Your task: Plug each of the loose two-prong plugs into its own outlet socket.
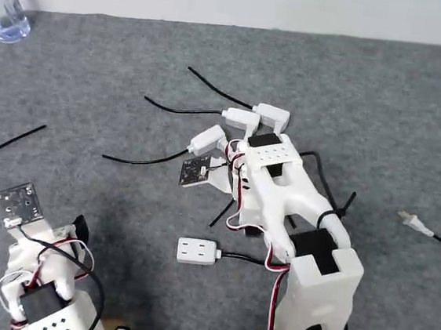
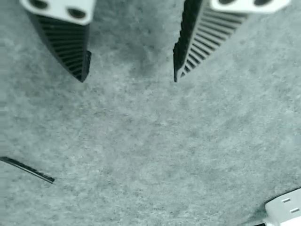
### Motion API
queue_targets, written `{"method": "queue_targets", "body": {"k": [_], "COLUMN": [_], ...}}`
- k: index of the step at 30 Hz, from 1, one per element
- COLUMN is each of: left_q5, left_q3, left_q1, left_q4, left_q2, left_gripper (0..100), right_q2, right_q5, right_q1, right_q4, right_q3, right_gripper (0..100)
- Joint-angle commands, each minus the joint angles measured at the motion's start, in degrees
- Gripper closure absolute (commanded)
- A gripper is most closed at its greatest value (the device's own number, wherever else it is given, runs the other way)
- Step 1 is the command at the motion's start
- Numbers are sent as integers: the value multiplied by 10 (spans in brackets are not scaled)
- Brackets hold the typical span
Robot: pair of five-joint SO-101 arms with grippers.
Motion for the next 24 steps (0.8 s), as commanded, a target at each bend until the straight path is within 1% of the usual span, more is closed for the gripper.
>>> {"method": "queue_targets", "body": {"k": [1,3,5,9,11,12,13,15,17,18,19,21,22,24], "left_q5": [1,22,57,94,121,145,184,309,433,470,484,485,485,486], "left_q3": [-5,-5,-7,-6,-6,-6,-6,-6,-6,-5,-5,-5,-5,-5], "left_q1": [97,161,231,366,416,437,456,485,496,497,498,504,513,543], "left_q4": [3,1,-16,-99,-147,-165,-182,-211,-230,-233,-232,-232,-232,-228], "left_q2": [-7,-7,-8,-8,-8,-8,-8,-8,-7,-7,-7,-7,-7,-7], "left_gripper": [728,734,774,909,943,944,935,889,810,764,719,647,623,611], "right_q2": [-79,-137,-191,-290,-329,-345,-361,-385,-401,-408,-415,-420,-420,-418], "right_q5": [-15,-25,-28,-33,-59,-67,-75,-92,-107,-116,-127,-148,-156,-171], "right_q1": [-11,-11,-11,-14,-22,-24,-30,-40,-46,-50,-51,-55,-55,-62], "right_q4": [61,92,130,165,162,161,157,145,131,123,113,94,82,64], "right_q3": [-11,-11,-11,20,40,49,56,73,86,92,97,102,104,105], "right_gripper": [989,989,989,989,989,989,989,989,989,989,989,989,989,989]}}
